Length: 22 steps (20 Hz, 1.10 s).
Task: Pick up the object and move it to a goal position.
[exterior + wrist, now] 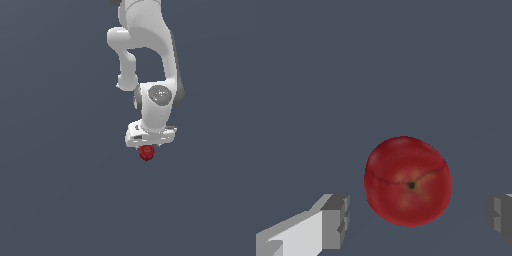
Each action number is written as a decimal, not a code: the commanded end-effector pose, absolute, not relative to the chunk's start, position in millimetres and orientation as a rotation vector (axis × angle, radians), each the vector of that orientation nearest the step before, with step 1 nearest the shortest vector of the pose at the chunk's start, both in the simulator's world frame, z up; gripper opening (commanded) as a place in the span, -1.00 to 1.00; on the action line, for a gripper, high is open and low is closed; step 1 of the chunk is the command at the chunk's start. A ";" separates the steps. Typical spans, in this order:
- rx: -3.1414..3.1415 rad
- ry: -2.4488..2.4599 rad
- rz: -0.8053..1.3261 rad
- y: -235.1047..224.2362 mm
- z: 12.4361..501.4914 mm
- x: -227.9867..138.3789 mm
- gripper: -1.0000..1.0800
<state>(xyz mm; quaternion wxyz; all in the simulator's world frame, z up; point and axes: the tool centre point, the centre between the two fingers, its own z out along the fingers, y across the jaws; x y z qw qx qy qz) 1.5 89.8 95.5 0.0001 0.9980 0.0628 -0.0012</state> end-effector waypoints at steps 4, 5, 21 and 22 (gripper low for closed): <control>3.135 0.198 -0.003 90.1 78.1 1.0 0.92; 3.135 0.198 -0.003 90.1 72.2 0.9 0.92; 3.135 0.199 0.000 90.9 46.0 2.0 -1.00; 3.135 0.199 0.000 90.9 46.0 2.0 -1.00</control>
